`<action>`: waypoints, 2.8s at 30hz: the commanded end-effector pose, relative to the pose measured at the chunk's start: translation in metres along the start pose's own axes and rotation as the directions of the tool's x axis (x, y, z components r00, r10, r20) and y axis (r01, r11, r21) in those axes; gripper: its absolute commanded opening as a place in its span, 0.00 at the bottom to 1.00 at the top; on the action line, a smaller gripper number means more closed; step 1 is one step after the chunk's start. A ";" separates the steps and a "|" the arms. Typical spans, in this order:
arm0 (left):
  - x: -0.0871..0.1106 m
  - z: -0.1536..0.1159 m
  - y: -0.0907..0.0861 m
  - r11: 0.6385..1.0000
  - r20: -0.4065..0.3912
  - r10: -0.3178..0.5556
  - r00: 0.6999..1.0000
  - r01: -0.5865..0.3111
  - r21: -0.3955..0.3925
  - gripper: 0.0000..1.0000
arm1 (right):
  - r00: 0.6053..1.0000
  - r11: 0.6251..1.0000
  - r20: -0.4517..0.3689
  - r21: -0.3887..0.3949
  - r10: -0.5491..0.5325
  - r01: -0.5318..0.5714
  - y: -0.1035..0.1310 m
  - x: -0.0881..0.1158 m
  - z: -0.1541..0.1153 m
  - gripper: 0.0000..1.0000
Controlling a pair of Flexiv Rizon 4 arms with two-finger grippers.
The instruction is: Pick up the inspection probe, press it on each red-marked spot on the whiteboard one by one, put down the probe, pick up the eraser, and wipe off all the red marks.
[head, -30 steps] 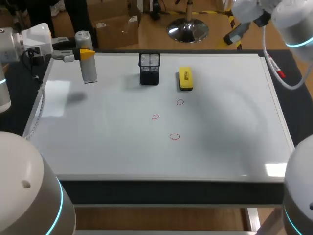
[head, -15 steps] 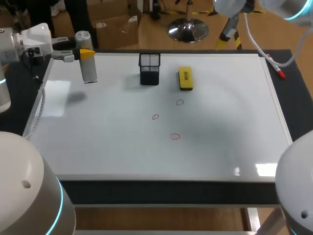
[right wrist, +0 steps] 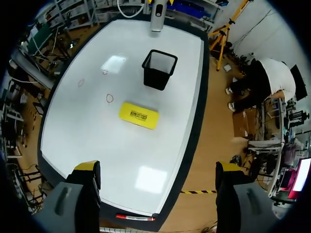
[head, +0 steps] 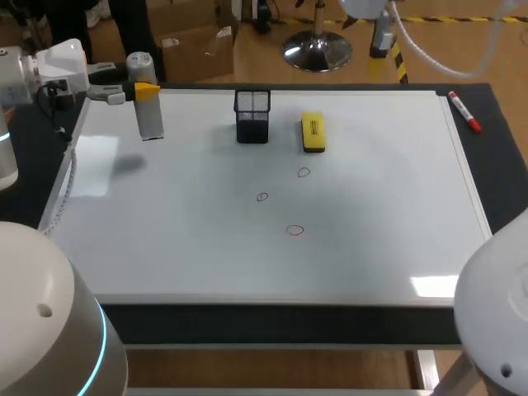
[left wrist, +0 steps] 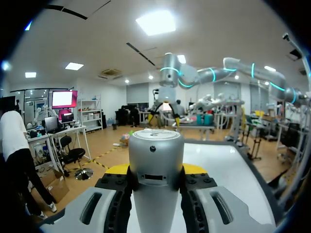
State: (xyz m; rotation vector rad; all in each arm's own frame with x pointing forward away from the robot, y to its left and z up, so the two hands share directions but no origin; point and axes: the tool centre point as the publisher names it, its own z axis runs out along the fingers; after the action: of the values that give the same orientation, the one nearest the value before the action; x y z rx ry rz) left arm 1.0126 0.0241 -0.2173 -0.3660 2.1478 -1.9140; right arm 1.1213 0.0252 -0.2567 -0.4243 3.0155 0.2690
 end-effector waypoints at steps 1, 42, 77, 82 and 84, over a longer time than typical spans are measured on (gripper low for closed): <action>0.001 0.000 -0.001 1.000 0.002 0.001 1.000 -0.001 0.000 0.00 | 0.970 0.993 -0.241 0.113 0.014 0.013 0.002 -0.004 -0.002 1.00; 0.001 0.000 -0.001 1.000 0.002 0.001 1.000 -0.001 0.000 0.00 | 0.407 0.426 -0.155 -0.119 -0.900 0.897 0.062 0.059 0.090 1.00; 0.001 0.000 -0.001 1.000 0.002 0.001 1.000 -0.001 0.000 0.00 | 0.364 0.397 -0.203 -0.161 -0.909 0.904 0.059 0.057 0.165 1.00; 0.001 0.000 -0.001 1.000 0.002 0.001 1.000 -0.001 0.000 0.00 | 0.349 0.384 -0.207 -0.167 -0.914 0.908 0.059 0.053 0.169 1.00; 0.001 0.000 -0.001 1.000 0.002 0.001 1.000 -0.001 0.000 0.00 | 0.337 0.373 -0.209 -0.173 -0.918 0.911 0.060 0.052 0.170 1.00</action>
State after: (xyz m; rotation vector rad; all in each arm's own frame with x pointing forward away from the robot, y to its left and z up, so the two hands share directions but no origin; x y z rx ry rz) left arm 1.0125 0.0242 -0.2174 -0.3660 2.1467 -1.9145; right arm 1.0593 0.0969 -0.4186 -2.1805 2.3790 0.1365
